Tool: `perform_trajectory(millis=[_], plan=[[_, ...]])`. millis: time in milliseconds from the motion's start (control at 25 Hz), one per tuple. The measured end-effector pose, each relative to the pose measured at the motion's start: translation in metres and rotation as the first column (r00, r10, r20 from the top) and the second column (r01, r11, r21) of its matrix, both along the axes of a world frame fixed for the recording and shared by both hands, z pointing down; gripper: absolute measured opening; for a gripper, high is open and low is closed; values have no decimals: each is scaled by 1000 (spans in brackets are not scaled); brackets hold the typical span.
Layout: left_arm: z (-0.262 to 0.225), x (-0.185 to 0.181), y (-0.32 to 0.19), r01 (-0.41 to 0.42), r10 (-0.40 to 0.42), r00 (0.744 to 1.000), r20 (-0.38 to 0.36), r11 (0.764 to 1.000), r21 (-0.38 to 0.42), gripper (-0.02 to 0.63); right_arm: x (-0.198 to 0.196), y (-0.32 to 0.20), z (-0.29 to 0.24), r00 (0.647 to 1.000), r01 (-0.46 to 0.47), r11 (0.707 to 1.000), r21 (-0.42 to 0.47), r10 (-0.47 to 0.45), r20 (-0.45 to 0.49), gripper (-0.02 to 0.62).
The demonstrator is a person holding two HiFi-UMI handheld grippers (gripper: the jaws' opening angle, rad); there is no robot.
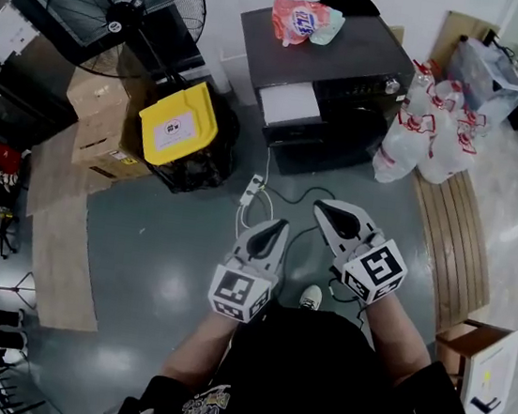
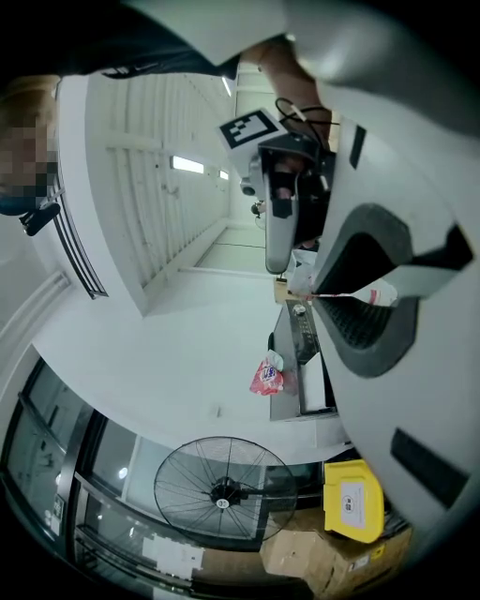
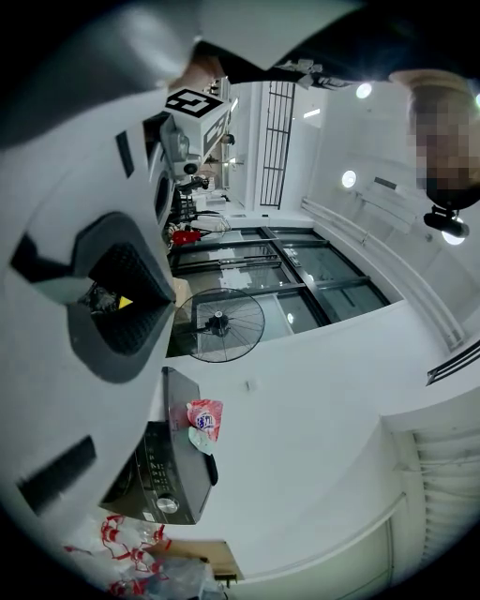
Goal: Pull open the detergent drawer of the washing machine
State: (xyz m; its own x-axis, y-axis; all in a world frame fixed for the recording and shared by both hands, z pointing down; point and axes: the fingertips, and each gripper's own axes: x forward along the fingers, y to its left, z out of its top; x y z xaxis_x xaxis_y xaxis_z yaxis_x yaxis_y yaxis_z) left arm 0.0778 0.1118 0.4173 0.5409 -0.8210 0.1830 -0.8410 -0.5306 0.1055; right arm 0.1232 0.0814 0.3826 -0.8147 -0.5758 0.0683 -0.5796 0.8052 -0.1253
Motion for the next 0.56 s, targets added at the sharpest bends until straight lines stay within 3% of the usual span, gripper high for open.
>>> perform_trajectory(millis=[560], plan=[[-2, 2, -2, 10, -10, 1000, 1, 1000, 6, 11, 1, -3, 1, 1000, 8, 1000, -11, -8, 16, 4]])
